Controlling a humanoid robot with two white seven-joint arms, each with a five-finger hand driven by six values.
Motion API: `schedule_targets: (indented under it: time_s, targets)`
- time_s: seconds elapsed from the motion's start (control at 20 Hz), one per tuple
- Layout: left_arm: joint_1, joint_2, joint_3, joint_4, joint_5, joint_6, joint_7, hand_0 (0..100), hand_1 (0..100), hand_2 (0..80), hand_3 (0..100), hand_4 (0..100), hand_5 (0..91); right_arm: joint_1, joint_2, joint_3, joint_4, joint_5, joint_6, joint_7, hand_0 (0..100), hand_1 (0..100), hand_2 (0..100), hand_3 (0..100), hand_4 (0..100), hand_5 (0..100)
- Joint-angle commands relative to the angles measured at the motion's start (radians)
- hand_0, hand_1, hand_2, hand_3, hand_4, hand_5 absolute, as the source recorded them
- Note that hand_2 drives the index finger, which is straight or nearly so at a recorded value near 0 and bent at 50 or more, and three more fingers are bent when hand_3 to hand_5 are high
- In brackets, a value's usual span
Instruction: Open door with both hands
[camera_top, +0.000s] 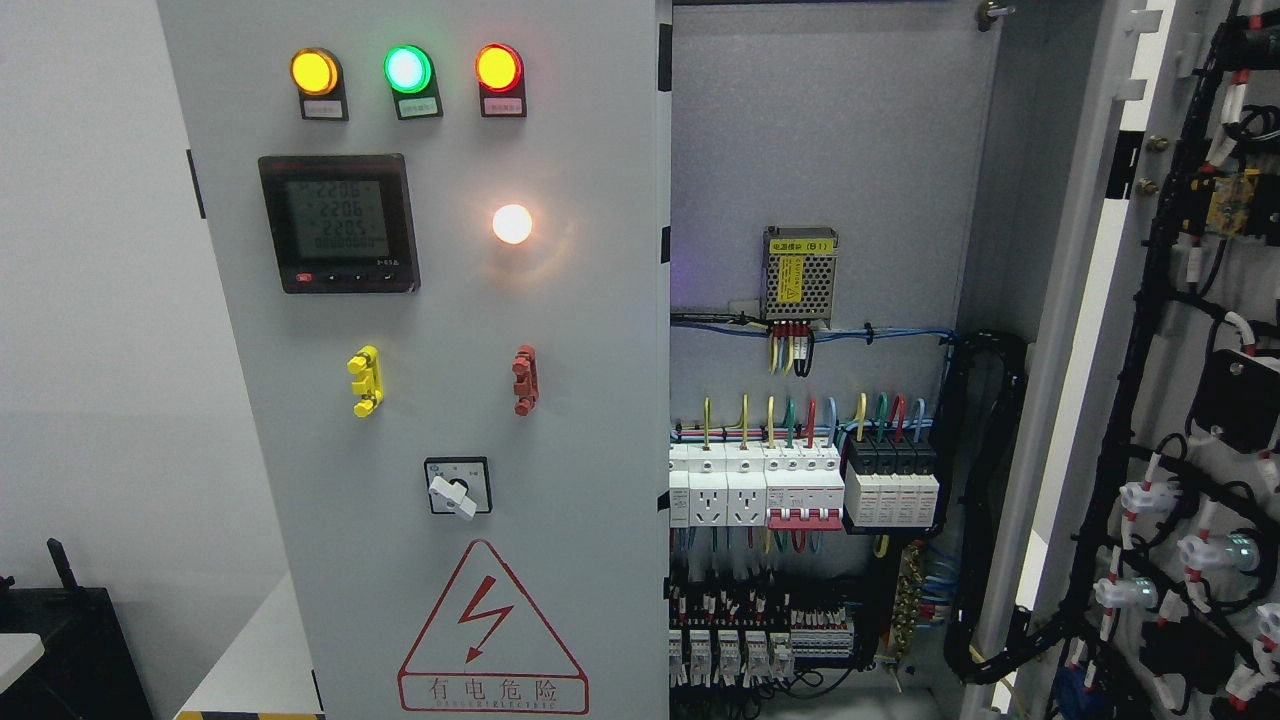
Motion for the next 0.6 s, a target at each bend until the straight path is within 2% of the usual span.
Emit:
schedule_targets:
  time_s: [0.0, 0.1, 0.25, 0.45, 0.55]
  targets:
    - [0.006, -0.042, 0.257, 0.027, -0.090, 0.001, 0.007, 0, 0, 0.0, 0, 3, 0.0, -0.086, -0.071, 0.124, -0.150, 0.000, -0.025, 0.001, 0, 0, 0, 0, 0, 0]
    - [0.006, -0.042, 0.257, 0.027, -0.087, 0.000, 0.043, 0, 0, 0.0, 0, 3, 0.0, -0.130, -0.066, 0.128, -0.149, 0.000, -0.024, 0.001, 0, 0, 0, 0, 0, 0]
    - [0.006, -0.042, 0.255, 0.032, -0.075, -0.003, 0.053, 0, 0, 0.0, 0, 3, 0.0, -0.212, -0.053, 0.111, -0.147, -0.006, -0.021, -0.001, 0, 0, 0, 0, 0, 0]
    - [0.006, -0.042, 0.251, 0.032, -0.055, -0.006, 0.053, 0, 0, 0.0, 0, 3, 0.0, -0.294, -0.002, 0.058, -0.146, -0.011, -0.019, -0.001, 0, 0, 0, 0, 0, 0]
    - [0.006, -0.042, 0.245, 0.032, -0.053, -0.011, 0.051, 0, 0, 0.0, 0, 3, 0.0, -0.341, 0.027, 0.013, -0.144, -0.011, -0.008, -0.001, 0, 0, 0, 0, 0, 0]
